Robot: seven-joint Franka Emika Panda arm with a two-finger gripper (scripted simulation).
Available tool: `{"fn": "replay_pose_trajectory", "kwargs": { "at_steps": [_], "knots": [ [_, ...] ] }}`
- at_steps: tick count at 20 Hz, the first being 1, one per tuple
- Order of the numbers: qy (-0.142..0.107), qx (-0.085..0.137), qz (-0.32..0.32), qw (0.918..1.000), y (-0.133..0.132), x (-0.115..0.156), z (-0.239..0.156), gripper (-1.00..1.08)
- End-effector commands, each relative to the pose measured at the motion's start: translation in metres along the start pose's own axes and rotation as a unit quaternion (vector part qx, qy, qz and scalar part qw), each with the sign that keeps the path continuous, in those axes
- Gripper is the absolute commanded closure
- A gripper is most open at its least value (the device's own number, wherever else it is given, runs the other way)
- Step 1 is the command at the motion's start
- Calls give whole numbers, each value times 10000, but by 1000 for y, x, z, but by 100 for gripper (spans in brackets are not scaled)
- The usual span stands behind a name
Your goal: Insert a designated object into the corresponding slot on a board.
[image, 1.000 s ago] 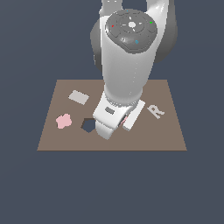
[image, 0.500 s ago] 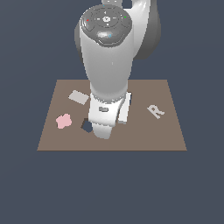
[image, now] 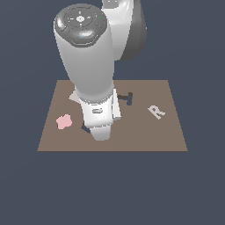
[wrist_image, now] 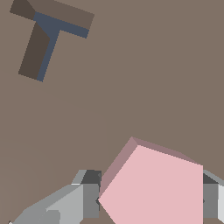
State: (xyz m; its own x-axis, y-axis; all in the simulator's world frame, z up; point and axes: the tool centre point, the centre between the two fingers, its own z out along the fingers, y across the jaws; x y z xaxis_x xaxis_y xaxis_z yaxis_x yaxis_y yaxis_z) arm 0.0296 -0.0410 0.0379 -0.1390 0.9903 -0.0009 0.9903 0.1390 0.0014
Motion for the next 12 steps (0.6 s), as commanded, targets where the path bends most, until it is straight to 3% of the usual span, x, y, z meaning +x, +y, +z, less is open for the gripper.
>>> {"fn": "replay_pose_trajectory", "kwargs": {
  "at_steps": [1,12],
  "knots": [
    [-1,-3,-435,9991,1,-8,-1,108],
    [-2,-2,-1862,9825,12,-35,-2,108]
  ]
}}
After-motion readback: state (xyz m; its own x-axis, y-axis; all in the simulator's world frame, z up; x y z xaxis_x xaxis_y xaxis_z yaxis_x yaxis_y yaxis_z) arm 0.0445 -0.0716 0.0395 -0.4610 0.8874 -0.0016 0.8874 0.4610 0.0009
